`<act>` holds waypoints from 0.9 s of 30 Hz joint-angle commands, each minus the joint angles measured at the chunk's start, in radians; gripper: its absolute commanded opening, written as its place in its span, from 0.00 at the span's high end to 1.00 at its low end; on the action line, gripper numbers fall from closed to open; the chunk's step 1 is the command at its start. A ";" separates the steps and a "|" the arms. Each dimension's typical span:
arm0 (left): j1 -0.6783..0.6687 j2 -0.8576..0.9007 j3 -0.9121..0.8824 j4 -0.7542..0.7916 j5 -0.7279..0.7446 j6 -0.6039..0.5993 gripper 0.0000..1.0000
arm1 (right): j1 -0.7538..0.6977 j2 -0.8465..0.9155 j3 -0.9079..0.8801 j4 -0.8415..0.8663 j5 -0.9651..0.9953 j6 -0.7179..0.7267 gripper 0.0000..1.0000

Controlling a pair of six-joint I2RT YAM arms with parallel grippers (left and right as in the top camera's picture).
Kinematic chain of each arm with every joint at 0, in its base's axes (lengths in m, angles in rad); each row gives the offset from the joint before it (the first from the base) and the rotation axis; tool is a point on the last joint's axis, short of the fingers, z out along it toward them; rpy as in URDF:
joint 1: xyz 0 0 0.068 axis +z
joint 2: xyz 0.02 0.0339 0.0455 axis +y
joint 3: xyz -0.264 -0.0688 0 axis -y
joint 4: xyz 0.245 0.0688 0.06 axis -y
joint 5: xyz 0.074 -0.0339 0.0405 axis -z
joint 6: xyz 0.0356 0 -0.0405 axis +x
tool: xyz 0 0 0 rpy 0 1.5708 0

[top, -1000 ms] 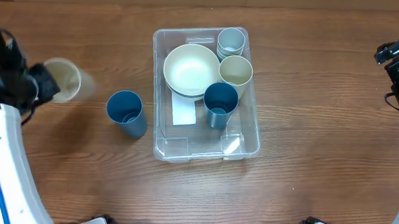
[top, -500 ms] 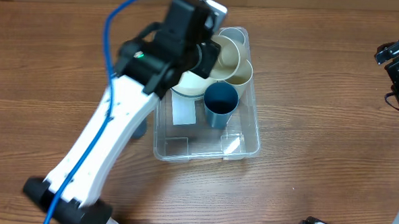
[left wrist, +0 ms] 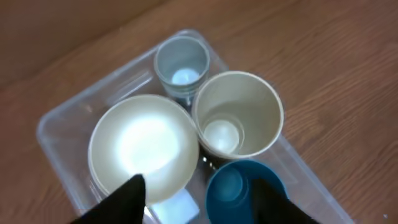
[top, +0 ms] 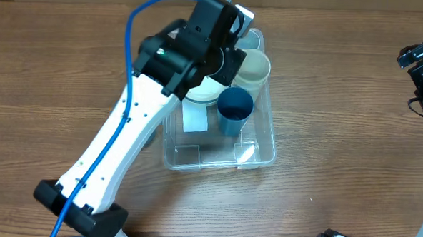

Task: Pack container
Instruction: 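Carry the cream cup with the left gripper onto the cups in the bin, then move the left gripper to the last blue cup and grasp it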

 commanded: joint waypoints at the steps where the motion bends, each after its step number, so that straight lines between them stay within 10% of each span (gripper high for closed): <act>1: 0.031 -0.003 0.159 -0.156 -0.138 -0.118 0.37 | 0.002 -0.003 0.006 0.005 0.001 0.004 0.00; 6: 0.320 -0.003 0.266 -0.550 -0.251 -0.260 0.39 | 0.002 -0.003 0.006 0.005 0.001 0.004 0.00; 12: 0.665 -0.008 0.035 -0.550 0.035 -0.237 0.39 | 0.002 -0.003 0.006 0.005 0.001 0.004 0.00; 14: 0.682 -0.009 -0.063 -0.535 0.071 -0.175 0.51 | 0.002 -0.003 0.006 0.005 0.001 0.004 0.00; 27: 0.629 -0.008 -0.364 -0.333 0.100 -0.085 0.40 | 0.002 -0.003 0.006 0.005 0.001 0.004 0.00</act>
